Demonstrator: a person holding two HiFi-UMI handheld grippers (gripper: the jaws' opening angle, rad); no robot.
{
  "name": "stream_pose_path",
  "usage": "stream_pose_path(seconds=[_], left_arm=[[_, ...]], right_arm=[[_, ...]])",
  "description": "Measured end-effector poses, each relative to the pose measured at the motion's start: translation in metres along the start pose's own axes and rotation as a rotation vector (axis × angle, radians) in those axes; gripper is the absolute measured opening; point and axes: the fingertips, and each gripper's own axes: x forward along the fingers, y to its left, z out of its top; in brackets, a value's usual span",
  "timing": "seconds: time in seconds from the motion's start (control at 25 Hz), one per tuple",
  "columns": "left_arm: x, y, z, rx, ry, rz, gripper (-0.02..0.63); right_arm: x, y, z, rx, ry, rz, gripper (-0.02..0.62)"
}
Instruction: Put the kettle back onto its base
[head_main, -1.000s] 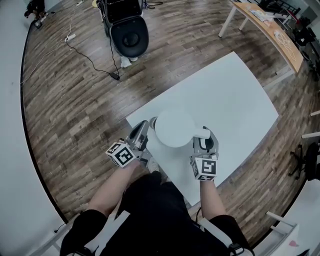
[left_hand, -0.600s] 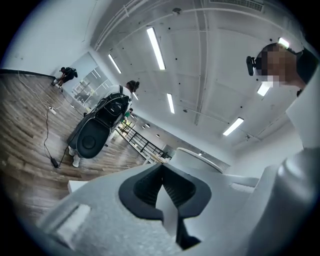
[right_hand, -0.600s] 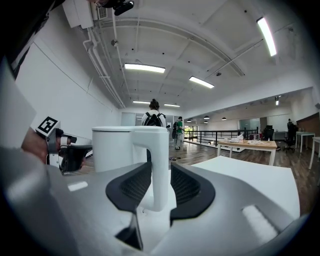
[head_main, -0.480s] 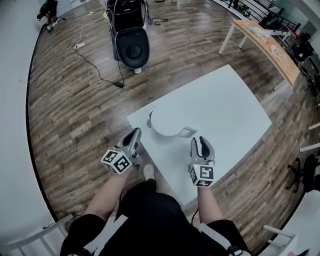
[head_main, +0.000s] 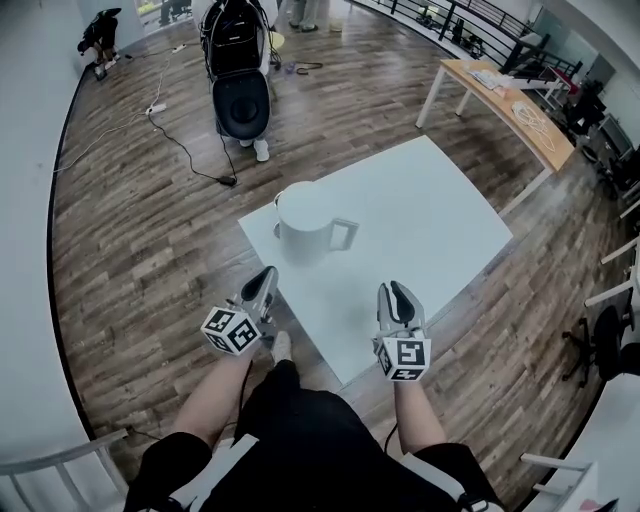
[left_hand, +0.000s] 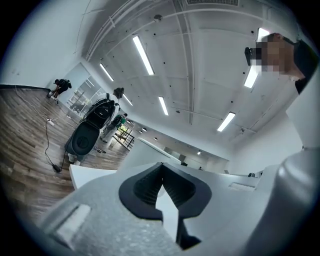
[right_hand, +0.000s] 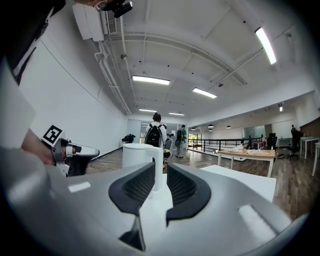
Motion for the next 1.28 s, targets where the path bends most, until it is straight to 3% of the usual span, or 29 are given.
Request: stream_pose_path(seconds=[0.12, 0.28, 0.48, 0.76, 0.92, 1.08, 1.28], left_arm=[[-0.018, -0.025, -0.009, 0.011, -0.003, -0.006, -0.005], [-0.052, -0.043, -0.023, -0.002, -0.012, 0.046, -0.005], [-0.097, -0.059, -0.027, 0.012, -0.017, 0.097, -0.005], [-0.141, -0.066, -0.001, 0.078, -0.04, 0.116, -0.005], [-0.144, -0.072, 0.017, 0.14, -0.049, 0.081, -0.005], [-0.148, -0.088, 0.036, 0.228, -0.03, -0.006, -0.005], [-0.151, -0.089, 0.044, 0.235, -0.045, -0.033, -0.005]], right_arm=[[-0.03, 0.002, 0.001, 0.004, -0.018, 0.008, 0.054], [-0.068, 0.006, -0.004, 0.005, -0.043, -0.003, 0.005], [-0.098, 0.008, -0.008, 0.113, -0.063, -0.017, 0.005], [-0.118, 0.034, 0.009, 0.109, -0.083, 0.018, 0.005], [-0.125, 0.039, 0.02, 0.091, -0.098, 0.013, 0.005], [-0.132, 0.051, 0.022, 0.096, -0.083, -0.001, 0.005], [-0.129, 0.072, 0.024, 0.096, -0.09, 0.007, 0.003]])
